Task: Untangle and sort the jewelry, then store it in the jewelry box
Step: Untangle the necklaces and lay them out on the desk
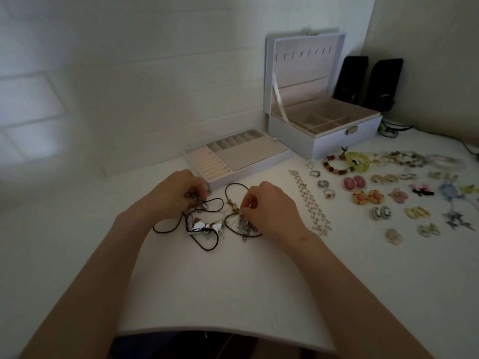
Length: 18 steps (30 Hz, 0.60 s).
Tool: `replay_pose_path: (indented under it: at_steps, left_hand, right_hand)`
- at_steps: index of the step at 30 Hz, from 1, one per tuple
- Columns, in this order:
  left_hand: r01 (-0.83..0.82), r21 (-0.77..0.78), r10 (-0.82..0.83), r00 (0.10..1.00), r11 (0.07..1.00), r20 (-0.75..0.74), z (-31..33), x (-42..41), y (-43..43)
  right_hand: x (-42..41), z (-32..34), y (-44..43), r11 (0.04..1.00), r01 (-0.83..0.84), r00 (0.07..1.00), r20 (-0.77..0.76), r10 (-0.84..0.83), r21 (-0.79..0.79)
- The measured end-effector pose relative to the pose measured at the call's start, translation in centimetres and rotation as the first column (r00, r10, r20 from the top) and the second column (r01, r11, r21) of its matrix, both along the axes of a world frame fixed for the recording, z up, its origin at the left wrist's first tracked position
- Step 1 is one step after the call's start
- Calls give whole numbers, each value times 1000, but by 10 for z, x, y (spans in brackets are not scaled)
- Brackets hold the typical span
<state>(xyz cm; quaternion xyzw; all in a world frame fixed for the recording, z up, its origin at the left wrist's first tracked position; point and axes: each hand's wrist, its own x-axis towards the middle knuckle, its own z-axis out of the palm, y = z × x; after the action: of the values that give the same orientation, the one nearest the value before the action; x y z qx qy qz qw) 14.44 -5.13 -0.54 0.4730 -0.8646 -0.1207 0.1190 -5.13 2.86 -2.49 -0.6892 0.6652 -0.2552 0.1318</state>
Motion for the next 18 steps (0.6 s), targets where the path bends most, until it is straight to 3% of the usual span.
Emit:
replay_pose_path:
  at_steps: [2,4,6,8,13,16,18]
  left_hand:
    - [-19,-68,20,1000,997,8,-1,-1,-1]
    - [17,-104,-31,991,994,-133,0,-8,4]
    - [131,-80,-148,952,988,-268,4,-18,15]
    - [216,-65,-225,929,974,-292,6,-27,25]
    - [182,-69,-194,884,981,-426,3,-29,22]
    - [199,3,-160,797,980,-582,7,-28,23]
    - [221,53,-128,728,974,-673,11,-29,26]
  right_hand:
    - [0,1,0,1000,11,999,48,-11,-5]
    - [0,4,-2,1000,22,978,206,-19,-14]
    - [-1,8,-3,999,19,912,409,-6,-29]
    - [0,11,-1,998,8,849,529,24,-58]
    - [-2,17,3,997,-33,702,708,74,-71]
    - [-2,22,5,995,-58,615,781,104,-86]
    - [-2,22,6,994,-79,605,789,110,-78]
